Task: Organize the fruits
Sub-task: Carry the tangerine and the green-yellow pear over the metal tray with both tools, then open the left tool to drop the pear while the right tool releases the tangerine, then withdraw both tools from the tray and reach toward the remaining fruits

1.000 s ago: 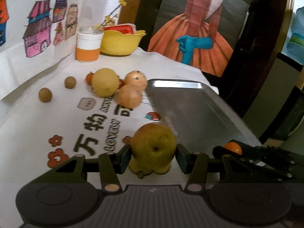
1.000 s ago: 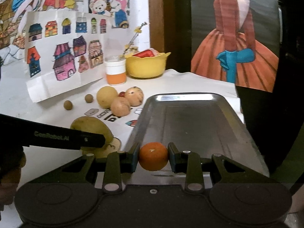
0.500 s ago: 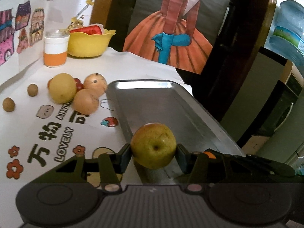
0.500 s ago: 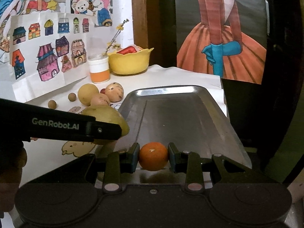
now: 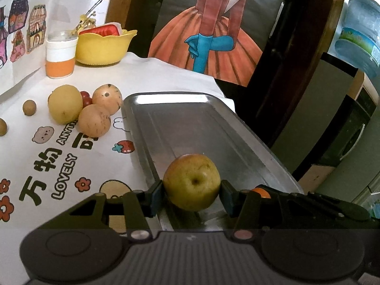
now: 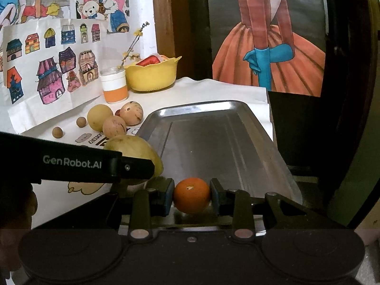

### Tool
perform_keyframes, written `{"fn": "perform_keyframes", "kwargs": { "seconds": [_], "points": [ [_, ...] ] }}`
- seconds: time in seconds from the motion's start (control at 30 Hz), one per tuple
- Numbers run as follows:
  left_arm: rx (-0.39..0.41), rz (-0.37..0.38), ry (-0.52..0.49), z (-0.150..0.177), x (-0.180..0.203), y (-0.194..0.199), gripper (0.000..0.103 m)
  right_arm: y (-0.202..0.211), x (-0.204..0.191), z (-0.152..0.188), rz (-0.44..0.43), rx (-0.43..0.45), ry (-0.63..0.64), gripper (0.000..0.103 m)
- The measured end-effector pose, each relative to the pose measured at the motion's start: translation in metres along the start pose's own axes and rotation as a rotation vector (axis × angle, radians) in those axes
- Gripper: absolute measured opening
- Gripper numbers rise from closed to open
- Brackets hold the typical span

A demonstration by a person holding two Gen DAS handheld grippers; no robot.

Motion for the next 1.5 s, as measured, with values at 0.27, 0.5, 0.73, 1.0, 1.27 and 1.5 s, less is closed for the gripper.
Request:
{"fn": "perform_keyframes", "kwargs": {
  "seconds": [0.27,0.5,0.73,1.0,1.27,1.5],
  "points": [
    [0.002,-0.003,-0.011,0.001,-0.001,0.001,0.056,0.0,0.0,0.002,0.001,-0.006,-0.005,0.036],
    [0.013,0.004,-0.007,0.003,0.0,0.004,0.057,0.001,0.001,0.003,0.01,0.0,-0.006,0.048],
    [0.045,0.0,-0.018,0.002,0.003,0.011,0.058,0.006,0.004,0.003,0.021,0.012,-0.01,0.06],
    [0.087,-0.016,-0.002,0.0,-0.001,0.024,0.074,0.016,0.005,0.0,0.04,0.045,-0.018,0.082],
    [0.156,-0.051,0.035,-0.004,-0.012,0.042,0.094,0.024,0.003,-0.003,0.046,0.069,-0.034,0.102],
    [0.211,-0.108,0.081,-0.005,-0.029,0.061,0.102,0.029,-0.001,-0.005,0.043,0.065,-0.035,0.102]
  ]
}}
Point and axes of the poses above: each gripper's, at about its wrist camera, not at the fingertips, and y roughly against the way its jaws point, x to its right, z to its underside, the point moved 1 cm from there along -y, roughly the way its jaws point, and after that the axes turned 1 degree about -x, right-handed, at the moved point
